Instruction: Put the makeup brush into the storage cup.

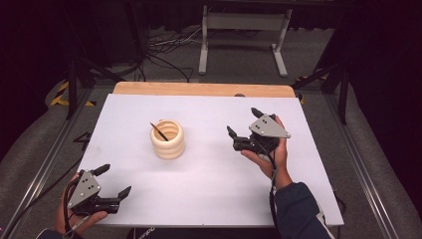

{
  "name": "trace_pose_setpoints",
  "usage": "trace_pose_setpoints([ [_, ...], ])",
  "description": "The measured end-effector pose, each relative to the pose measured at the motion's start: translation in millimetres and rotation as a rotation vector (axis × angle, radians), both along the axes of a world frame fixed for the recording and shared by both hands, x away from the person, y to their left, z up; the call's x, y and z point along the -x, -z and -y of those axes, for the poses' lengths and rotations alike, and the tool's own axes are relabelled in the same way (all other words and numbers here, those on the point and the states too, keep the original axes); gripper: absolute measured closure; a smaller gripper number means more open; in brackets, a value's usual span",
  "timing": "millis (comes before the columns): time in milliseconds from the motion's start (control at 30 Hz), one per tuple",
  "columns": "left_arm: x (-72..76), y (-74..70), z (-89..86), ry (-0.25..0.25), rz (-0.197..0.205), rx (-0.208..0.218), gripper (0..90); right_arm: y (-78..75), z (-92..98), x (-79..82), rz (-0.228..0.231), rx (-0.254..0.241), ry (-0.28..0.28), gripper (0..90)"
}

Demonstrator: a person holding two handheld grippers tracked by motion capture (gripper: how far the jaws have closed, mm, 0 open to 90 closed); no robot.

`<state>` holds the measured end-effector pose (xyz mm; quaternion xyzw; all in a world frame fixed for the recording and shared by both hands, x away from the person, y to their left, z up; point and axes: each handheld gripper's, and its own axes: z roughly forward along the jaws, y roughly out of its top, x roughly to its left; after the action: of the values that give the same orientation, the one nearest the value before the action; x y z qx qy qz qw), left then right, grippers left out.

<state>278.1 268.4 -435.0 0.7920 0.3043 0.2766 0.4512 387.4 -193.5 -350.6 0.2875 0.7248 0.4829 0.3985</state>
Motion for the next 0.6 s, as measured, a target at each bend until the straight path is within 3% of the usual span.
trace_pose_setpoints([
  [300, 0.2, 0.3, 0.8, 0.003, -0.004, 0.001, 7.2, 1.0, 15.4, 5.9, 0.006, 0.01, 0.005, 9.4],
  [600, 0.1, 0.3, -0.1, 0.002, -0.003, 0.0, 7.1, 5.0, 25.9, 16.6, 0.023, 0.055, 0.004, 9.3],
])
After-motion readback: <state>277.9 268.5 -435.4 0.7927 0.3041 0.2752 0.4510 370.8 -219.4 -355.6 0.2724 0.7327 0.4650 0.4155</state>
